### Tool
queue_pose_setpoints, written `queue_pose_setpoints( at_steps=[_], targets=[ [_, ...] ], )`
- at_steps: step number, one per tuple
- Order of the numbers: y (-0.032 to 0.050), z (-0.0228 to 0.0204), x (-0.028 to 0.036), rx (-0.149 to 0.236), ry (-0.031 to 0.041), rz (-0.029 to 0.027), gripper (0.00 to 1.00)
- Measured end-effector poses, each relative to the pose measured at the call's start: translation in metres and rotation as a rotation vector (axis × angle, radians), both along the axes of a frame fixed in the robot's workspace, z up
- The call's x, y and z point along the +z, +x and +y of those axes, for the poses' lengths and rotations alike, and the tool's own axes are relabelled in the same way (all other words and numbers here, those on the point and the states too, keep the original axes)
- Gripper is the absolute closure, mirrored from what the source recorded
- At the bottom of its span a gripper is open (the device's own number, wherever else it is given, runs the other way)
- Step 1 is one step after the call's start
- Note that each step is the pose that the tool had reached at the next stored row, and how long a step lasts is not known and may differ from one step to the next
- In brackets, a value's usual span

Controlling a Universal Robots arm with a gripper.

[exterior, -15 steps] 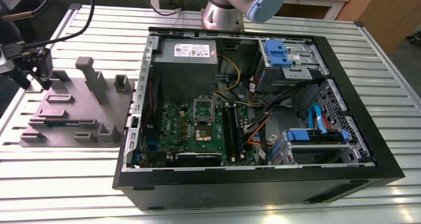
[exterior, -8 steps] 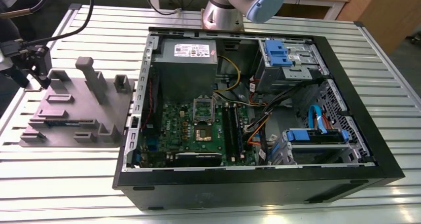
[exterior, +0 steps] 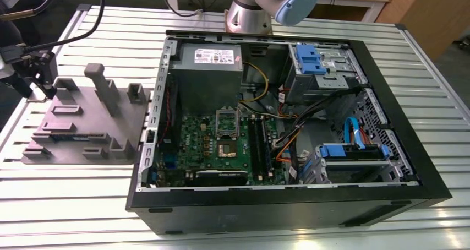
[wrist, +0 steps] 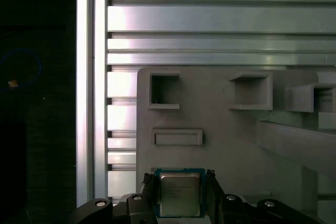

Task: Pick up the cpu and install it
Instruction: 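Pick up the cpu and move it towards the insertion slot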

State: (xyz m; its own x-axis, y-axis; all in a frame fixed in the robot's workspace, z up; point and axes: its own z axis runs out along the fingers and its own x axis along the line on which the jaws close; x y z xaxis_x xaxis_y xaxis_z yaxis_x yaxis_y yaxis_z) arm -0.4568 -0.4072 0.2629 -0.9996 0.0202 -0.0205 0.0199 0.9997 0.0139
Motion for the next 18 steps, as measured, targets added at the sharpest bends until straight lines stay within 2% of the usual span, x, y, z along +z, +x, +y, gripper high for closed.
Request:
queue_pose_setpoints(
  at_steps=[18],
  targets=[
    [0.0,0.0,0.0043,0.0,0.0,-0.0001,0.53]
  ],
)
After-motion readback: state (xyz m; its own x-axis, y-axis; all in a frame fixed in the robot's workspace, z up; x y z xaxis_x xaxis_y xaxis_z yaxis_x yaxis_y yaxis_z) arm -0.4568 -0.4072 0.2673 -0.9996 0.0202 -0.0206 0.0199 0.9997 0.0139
